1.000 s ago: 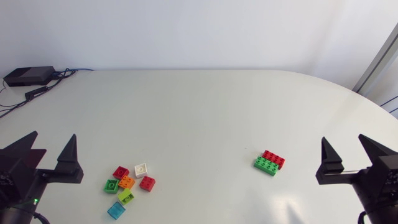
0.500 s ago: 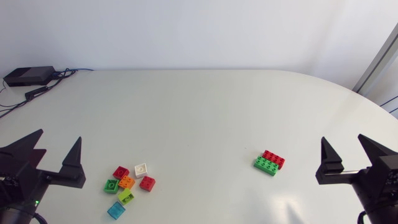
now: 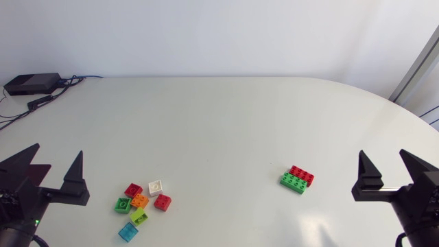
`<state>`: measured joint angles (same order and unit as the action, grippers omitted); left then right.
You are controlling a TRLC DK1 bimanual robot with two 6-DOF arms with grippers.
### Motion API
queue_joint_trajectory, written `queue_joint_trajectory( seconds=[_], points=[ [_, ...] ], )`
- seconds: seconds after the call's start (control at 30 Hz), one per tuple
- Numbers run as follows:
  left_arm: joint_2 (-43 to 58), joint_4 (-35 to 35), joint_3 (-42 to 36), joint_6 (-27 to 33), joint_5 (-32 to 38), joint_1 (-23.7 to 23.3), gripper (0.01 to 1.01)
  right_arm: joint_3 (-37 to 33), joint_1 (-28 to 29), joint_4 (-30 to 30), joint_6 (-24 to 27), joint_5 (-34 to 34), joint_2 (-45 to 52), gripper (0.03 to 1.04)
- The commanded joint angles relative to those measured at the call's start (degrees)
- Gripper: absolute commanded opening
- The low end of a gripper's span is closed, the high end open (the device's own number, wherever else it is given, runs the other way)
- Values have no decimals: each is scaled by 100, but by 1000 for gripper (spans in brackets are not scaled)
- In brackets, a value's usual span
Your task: Sort duplo bricks by size, large to the right and small to the left
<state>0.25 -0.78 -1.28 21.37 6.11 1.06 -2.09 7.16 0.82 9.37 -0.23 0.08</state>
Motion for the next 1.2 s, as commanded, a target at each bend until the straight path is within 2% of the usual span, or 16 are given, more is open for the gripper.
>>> queue_joint_trajectory(
  seconds=[0.0,0.2,0.33,0.5,1.17],
  points=[
    [-78,16,128,-80,-66,-27,987,226,40,-73,-163,-12,-43,1002],
    [-78,16,128,-80,-57,-27,987,218,5,-100,-172,-3,-34,1002],
    [-87,16,128,-853,-66,-27,987,218,-4,-108,-172,-3,-34,1002],
    [-87,16,128,-1179,-66,-124,987,218,-4,-108,-163,-3,-34,1002],
    [-87,16,128,-1284,-66,-44,987,218,-4,-108,-163,-3,-34,1002]
  ],
)
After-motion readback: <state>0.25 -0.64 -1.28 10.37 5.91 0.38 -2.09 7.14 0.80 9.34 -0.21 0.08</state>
